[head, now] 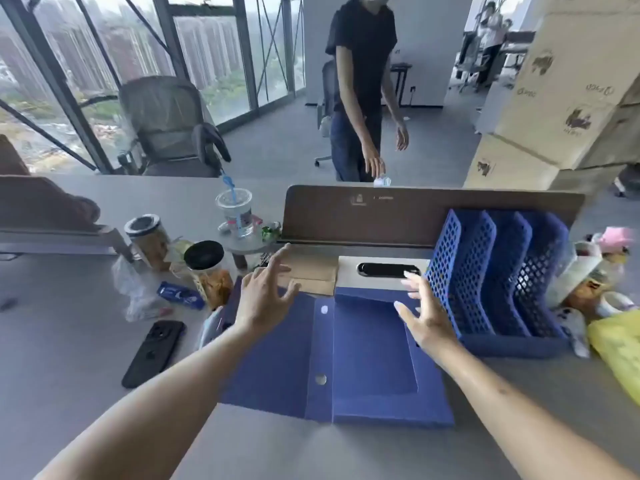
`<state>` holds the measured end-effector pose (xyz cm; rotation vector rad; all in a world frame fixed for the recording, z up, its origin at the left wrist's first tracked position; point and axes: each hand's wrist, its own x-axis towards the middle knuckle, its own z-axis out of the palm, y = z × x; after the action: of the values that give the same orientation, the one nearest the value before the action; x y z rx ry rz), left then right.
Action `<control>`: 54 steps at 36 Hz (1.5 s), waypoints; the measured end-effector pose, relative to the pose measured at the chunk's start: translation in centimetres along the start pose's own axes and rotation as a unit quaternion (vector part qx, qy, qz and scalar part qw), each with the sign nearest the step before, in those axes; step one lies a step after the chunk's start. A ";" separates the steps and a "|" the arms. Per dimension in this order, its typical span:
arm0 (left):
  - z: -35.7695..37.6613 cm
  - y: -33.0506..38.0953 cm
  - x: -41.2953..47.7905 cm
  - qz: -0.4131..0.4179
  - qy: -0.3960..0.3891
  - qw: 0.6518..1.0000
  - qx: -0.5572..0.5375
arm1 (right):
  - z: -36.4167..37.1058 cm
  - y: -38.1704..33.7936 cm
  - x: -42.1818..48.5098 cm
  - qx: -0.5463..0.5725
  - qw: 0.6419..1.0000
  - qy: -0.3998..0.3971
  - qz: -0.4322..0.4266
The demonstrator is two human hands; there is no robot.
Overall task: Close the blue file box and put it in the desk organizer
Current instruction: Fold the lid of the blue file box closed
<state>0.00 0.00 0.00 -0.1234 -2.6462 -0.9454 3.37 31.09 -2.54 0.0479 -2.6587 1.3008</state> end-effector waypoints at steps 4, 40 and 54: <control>1.2 -4.1 -3.9 -0.069 -0.068 0.994 0.048 | 2.8 4.3 -4.2 -0.038 0.996 -0.023 0.078; -4.5 -7.2 -8.3 -0.188 -0.140 0.957 -0.170 | 4.9 9.9 -9.4 -0.167 0.910 -0.155 0.347; 4.2 2.1 -6.7 -0.067 -0.218 0.943 -0.242 | 3.6 -5.8 -5.1 0.229 0.957 -0.120 0.128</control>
<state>5.61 4.48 -4.00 -0.3011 -2.7636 -1.7850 8.46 24.43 -1.13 -0.0866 -2.5480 2.0999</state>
